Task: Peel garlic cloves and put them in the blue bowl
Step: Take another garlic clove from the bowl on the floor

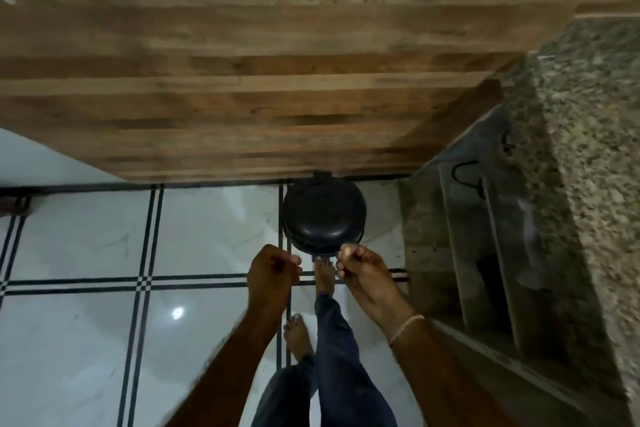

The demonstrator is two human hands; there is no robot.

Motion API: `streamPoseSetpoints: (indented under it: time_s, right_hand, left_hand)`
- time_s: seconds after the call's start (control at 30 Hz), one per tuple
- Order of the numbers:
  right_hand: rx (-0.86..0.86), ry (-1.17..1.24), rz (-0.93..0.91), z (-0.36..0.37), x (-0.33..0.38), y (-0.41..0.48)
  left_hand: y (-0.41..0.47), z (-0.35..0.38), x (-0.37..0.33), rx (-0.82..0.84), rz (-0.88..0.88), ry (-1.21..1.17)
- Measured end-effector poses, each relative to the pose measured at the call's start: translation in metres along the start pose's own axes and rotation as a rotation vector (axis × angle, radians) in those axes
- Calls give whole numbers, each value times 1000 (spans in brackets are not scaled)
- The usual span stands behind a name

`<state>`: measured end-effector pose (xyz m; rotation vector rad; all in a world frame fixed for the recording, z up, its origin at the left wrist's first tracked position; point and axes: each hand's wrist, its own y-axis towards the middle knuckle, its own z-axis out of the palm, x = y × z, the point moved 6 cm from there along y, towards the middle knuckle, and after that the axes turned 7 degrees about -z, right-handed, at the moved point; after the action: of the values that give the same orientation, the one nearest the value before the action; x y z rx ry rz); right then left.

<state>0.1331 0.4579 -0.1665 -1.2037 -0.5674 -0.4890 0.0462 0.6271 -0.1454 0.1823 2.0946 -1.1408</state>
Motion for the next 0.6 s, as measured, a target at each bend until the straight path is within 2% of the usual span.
streamPoseSetpoints:
  time_s: [0.23,0.47,0.6]
  right_hand:
    - [-135,-87,181,-36,-112,164]
    - [-288,-28,250,-64,-156,301]
    - [-320,-162,323,-80,-157,323]
  left_hand:
    - [144,84,110,45,-411,-105]
    - [267,174,162,85,-568,-291]
    - [278,194,164,55,-631,-412]
